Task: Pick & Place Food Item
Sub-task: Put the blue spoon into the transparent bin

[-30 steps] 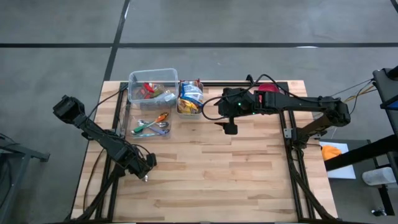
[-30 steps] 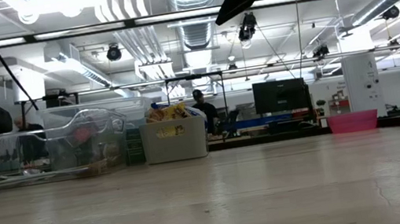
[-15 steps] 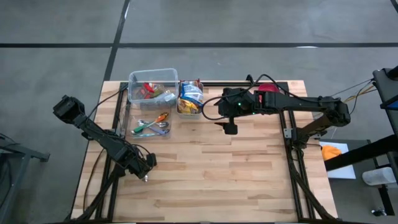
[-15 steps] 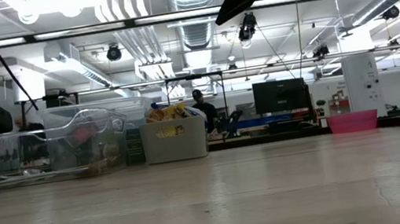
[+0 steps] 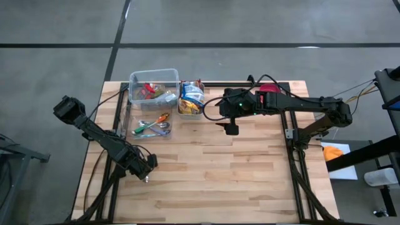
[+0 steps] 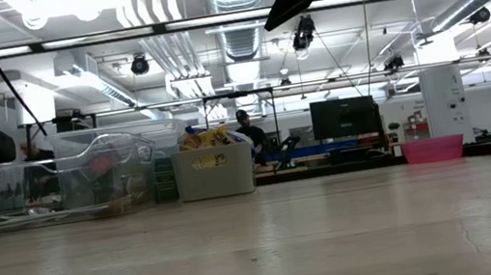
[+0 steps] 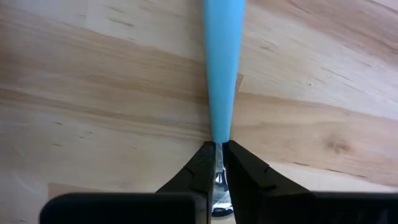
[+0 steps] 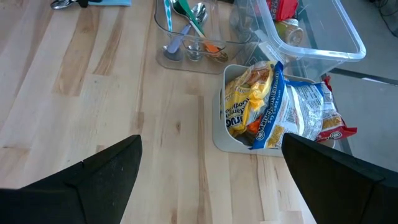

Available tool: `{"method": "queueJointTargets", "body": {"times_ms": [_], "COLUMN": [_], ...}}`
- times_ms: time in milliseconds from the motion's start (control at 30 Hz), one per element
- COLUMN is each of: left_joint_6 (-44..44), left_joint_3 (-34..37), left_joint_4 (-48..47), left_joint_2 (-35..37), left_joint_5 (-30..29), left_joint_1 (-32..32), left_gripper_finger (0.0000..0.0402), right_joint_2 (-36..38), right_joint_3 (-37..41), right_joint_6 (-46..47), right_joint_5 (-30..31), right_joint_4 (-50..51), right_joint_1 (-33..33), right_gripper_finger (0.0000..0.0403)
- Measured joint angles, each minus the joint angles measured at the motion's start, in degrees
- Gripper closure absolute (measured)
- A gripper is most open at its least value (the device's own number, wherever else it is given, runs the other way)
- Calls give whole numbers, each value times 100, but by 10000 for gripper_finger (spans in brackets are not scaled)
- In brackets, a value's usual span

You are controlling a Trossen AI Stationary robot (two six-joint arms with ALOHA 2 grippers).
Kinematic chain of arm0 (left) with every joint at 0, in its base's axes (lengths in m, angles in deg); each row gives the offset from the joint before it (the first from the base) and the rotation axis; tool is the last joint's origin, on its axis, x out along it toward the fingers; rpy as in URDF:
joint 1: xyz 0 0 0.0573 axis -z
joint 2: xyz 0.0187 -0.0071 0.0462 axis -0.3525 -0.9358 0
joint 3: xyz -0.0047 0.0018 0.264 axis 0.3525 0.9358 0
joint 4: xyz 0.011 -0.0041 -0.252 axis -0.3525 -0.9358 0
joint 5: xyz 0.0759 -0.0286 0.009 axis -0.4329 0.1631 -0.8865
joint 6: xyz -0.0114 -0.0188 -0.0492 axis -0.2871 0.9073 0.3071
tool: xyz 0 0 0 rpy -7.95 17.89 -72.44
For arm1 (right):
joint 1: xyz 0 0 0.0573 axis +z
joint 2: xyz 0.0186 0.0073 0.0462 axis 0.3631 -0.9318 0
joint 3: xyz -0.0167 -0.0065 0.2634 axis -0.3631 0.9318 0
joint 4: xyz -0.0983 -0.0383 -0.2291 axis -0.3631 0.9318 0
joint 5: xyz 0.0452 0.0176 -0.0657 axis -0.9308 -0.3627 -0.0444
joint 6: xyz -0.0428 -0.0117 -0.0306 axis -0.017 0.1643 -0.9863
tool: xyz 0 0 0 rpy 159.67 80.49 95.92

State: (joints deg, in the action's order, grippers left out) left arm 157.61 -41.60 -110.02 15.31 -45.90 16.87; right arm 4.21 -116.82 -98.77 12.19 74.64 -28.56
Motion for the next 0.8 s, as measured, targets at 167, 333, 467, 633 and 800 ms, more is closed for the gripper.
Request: {"method": "queueJointTargets", "body": {"times_ms": [167,333,467,633,800], "left_joint_6": [-152,-345,-461,-563,-809], "left_joint_3": [-147,-238,-247,-251,-253], "left_joint_4": [53,18,29,75,134], "left_joint_2": [-7,-7,-7,13,110], "left_joint_5": [-193,-379,-573,-866,-1219], "left_joint_1": [0,0,0,0,-7], "left_gripper_finger": [364,364,364,364,364], "right_joint_2": [0,-1,0,0,0], "right_joint_3": [-2,-1,-1,-2,-2], "right_joint_6": [0,0,-1,0,-1], "right_joint_5": [0,0,1,0,1], "right_joint_4": [0,-2,0,-2,0], "right_joint_1": [2,2,0,0,1], "right_gripper_finger": [18,18,18,18,18]}}
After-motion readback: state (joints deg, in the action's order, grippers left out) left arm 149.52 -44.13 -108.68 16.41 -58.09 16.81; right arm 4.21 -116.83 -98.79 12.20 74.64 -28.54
